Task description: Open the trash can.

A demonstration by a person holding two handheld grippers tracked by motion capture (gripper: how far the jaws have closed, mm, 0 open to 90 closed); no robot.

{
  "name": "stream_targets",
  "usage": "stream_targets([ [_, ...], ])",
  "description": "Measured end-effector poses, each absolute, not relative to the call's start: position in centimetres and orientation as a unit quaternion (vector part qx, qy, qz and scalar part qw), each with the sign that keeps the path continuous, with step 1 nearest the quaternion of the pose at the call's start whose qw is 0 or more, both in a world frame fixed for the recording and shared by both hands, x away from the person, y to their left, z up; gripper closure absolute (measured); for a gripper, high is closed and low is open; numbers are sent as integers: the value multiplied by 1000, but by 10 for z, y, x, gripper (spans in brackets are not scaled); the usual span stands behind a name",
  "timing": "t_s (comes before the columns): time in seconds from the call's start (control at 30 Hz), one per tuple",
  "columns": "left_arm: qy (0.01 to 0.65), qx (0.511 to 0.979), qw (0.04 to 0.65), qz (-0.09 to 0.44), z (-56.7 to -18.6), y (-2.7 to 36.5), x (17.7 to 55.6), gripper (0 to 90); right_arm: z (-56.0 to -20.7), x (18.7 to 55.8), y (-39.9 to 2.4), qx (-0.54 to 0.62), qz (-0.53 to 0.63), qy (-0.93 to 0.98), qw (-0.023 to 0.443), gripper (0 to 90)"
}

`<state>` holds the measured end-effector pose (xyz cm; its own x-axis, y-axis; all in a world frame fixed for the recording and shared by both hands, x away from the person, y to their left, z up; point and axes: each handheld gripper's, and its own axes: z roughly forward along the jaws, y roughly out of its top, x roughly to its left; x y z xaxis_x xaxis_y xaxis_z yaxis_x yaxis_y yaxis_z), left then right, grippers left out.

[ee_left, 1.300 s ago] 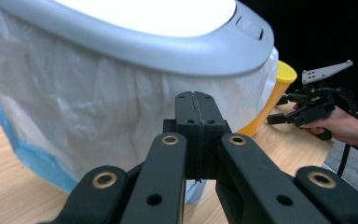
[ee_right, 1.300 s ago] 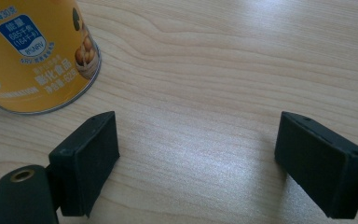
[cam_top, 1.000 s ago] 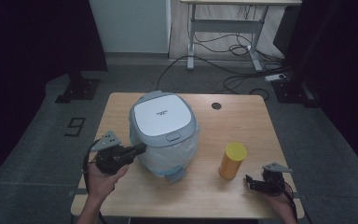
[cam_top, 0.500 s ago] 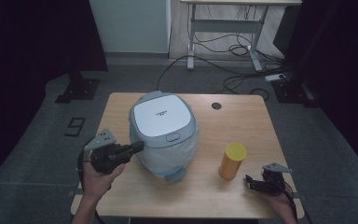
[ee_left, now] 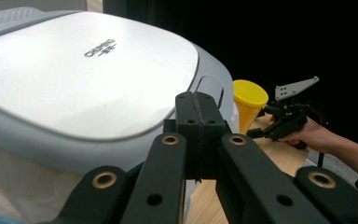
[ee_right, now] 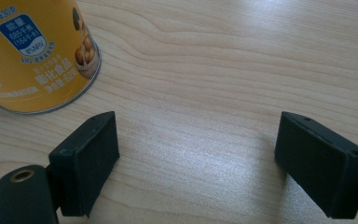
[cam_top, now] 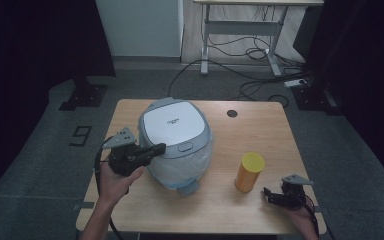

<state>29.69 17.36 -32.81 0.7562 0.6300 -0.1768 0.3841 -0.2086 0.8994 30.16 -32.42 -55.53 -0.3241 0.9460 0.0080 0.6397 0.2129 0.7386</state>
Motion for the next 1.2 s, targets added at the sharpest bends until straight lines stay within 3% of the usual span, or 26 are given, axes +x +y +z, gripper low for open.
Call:
stream_targets([
  [1.2, 305, 809, 492, 95, -324, 113, 323, 900, -555, 301, -324, 533, 330, 744, 231, 129],
])
